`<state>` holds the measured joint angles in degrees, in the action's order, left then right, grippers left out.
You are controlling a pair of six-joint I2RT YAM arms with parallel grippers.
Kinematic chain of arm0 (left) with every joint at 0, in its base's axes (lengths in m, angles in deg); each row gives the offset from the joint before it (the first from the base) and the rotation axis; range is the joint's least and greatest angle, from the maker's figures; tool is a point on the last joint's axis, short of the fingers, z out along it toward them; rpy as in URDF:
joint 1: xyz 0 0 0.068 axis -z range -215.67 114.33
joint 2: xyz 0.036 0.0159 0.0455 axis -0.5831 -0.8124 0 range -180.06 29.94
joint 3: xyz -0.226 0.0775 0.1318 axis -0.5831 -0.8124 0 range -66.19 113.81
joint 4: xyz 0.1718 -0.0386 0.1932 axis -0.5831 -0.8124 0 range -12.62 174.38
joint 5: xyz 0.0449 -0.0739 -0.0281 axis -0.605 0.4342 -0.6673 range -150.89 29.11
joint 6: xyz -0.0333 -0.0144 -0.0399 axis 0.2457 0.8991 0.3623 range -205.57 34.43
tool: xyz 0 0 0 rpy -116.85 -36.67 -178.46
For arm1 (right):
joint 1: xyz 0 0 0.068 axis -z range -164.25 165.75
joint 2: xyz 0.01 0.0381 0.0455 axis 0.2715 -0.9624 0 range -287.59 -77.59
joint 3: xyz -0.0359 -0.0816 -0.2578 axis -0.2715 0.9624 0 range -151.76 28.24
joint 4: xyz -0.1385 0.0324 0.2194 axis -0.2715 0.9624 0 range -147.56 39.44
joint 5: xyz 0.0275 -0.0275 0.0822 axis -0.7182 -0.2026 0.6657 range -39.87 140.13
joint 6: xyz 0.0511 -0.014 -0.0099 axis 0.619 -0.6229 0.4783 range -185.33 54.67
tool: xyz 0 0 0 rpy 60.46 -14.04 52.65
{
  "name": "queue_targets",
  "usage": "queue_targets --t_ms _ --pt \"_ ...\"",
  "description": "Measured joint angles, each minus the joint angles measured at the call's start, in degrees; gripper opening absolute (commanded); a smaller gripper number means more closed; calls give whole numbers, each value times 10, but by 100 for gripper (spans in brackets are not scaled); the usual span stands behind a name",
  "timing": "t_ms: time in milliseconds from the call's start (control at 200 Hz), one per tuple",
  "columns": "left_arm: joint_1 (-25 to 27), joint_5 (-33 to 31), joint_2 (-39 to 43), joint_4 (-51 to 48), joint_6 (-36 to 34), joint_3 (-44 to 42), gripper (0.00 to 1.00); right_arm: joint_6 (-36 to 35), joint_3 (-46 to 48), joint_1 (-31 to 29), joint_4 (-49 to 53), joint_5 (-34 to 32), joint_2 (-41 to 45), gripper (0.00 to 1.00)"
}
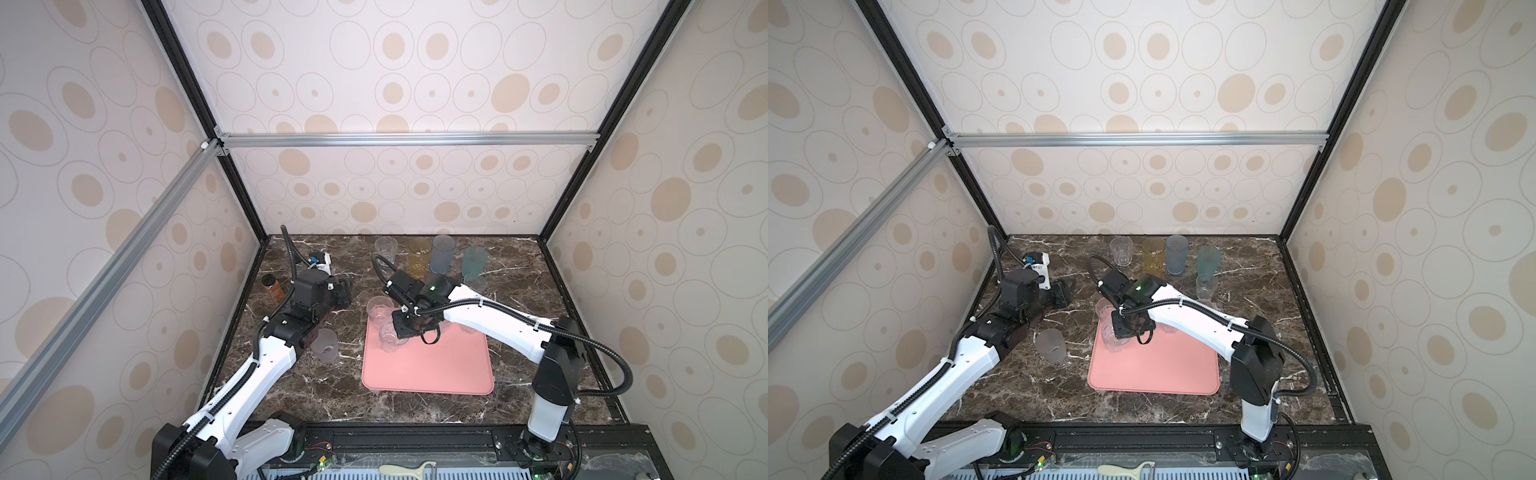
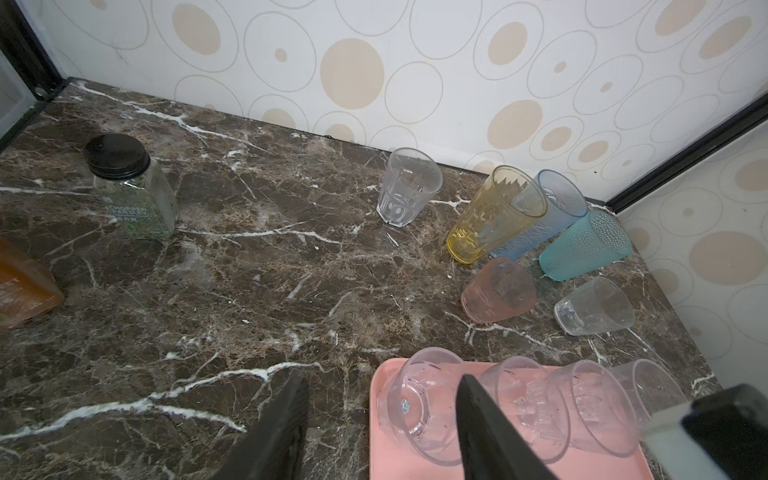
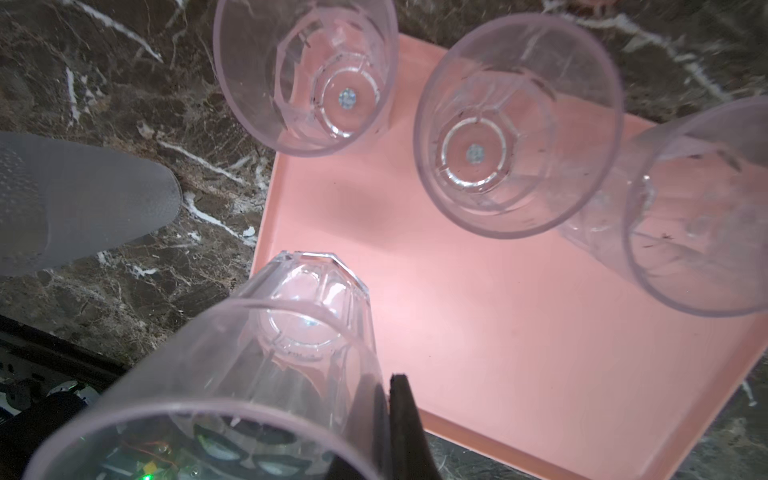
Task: Place the glasses into the tray
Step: 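Lower the clear glass onto the pink tray near its nearer edge with the right gripper, then open the right gripper and withdraw while the left reaches toward another clear glass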
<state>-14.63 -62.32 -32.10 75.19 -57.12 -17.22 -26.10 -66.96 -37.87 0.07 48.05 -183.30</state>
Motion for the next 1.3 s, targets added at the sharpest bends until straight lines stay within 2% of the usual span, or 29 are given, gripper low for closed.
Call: queue_targets --t_ms 395,625,820,915,1130,1300 --pt "-19 7 -6 20 -2 -26 57 11 -28 0 -42 -3 -111 0" --pt "-28 13 -7 28 -5 -26 57 17 -44 0 -40 -4 -135 0" --pt "-32 19 -9 30 -7 -26 57 19 -63 0 -37 -7 -147 4" --pt "-33 22 -11 31 -7 -27 57 19 -68 0 -32 -7 -150 10" --pt "-35 25 -13 31 -9 -27 57 20 -70 0 -29 5 -150 33" --pt "-45 25 -41 27 -16 -13 57 18 -70 14 -22 52 -115 41"
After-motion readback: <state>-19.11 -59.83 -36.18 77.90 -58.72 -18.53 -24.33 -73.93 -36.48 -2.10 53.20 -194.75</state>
